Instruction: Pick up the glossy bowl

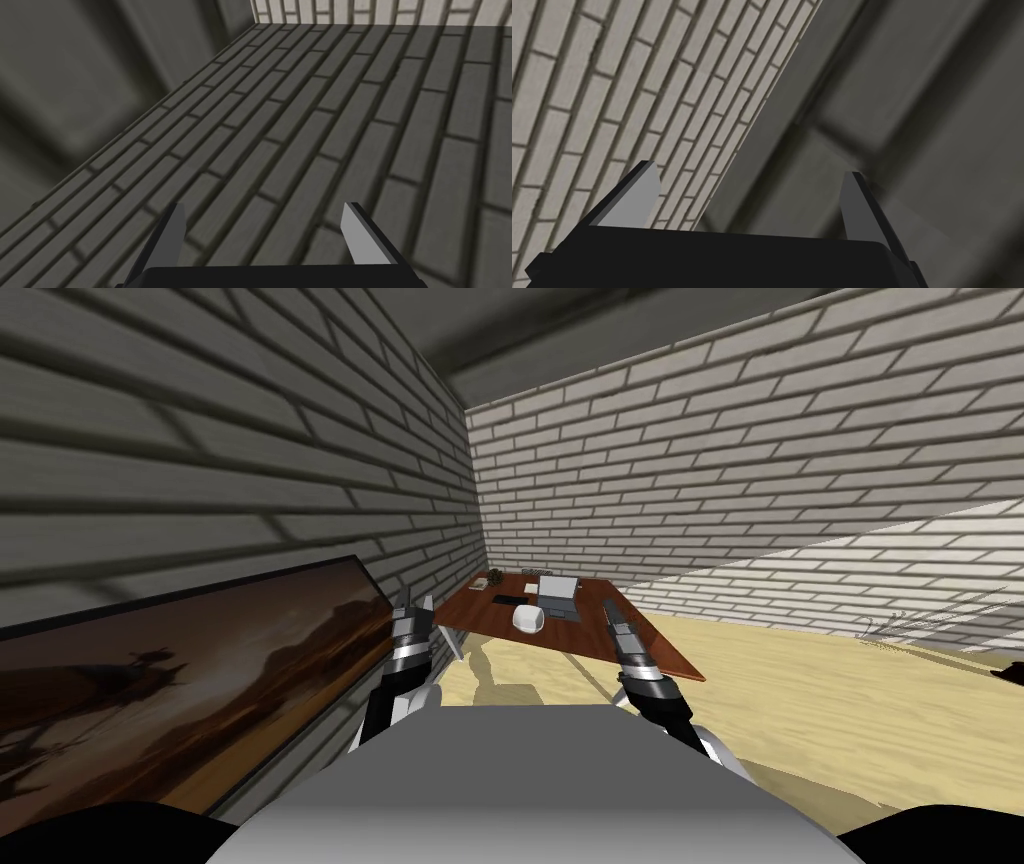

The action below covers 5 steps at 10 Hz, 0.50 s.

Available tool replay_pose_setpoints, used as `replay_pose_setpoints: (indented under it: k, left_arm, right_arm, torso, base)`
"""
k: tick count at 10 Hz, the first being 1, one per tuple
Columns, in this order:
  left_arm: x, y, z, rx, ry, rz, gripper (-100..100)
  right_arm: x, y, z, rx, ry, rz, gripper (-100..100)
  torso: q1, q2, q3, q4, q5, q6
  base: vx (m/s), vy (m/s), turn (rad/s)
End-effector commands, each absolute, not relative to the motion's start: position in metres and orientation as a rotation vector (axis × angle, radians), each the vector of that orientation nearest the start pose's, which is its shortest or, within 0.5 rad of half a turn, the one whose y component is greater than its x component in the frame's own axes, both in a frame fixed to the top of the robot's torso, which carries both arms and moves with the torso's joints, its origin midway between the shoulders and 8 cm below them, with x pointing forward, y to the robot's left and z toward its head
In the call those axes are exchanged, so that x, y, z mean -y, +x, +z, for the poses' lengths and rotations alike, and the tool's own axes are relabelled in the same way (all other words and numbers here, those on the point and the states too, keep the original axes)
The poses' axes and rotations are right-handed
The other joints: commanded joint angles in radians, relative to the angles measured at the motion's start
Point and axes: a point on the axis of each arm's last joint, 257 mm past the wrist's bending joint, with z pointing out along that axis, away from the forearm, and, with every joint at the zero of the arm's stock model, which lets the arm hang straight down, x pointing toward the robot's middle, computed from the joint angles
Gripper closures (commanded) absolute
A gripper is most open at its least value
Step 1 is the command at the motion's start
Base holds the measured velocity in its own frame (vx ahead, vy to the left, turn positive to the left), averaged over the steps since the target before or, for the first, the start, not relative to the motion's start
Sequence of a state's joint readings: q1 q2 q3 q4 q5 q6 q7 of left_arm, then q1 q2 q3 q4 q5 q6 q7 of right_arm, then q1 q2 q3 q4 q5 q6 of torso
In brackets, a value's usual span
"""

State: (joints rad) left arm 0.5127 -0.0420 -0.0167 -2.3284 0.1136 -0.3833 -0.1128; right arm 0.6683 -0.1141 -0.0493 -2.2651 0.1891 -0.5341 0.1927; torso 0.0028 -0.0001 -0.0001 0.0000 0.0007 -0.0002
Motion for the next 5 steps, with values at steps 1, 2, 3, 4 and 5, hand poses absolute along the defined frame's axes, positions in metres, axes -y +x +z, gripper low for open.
replay_pose_setpoints:
  k: [1, 2, 3, 4, 5]
  left_arm:
    - [-0.292, 0.351, 0.019, -0.599, -0.779, -1.269, 0]
    - [-0.292, 0.351, 0.019, -0.599, -0.779, -1.269, 0]
    - [-0.292, 0.351, 0.019, -0.599, -0.779, -1.269, 0]
    - [-0.292, 0.351, 0.019, -0.599, -0.779, -1.269, 0]
    - [-0.292, 0.351, 0.019, -0.599, -0.779, -1.269, 0]
  right_arm:
    - [0.281, 0.323, -0.05, -1.014, 0.44, 0.811, -100]
    - [0.282, 0.322, -0.053, -1.023, 0.435, 0.792, -100]
    - [0.286, 0.318, -0.066, -1.074, 0.434, 0.731, -100]
    - [0.286, 0.318, -0.066, -1.075, 0.43, 0.724, -100]
    - [0.29, 0.313, -0.081, -1.129, 0.428, 0.66, -100]
  torso:
    - [0.0, 0.0, 0.0, 0.0, 0.0, 0.0]
    - [0.001, 0.0, 0.0, 0.0, 0.0, 0.0]
    - [0.001, 0.0, 0.0, 0.0, 0.0, 0.0]
    - [0.0, -0.001, 0.0, 0.0, 0.0, 0.0]
    - [-0.001, -0.001, 0.0, 0.0, 0.0, 0.0]
  base:
    - [0.009, 0.054, 0.171]
    - [0.014, 0.049, 0.087]
    - [0.023, 0.046, 0.17]
    - [0.017, 0.031, 0.077]
    - [0.017, 0.053, 0.186]
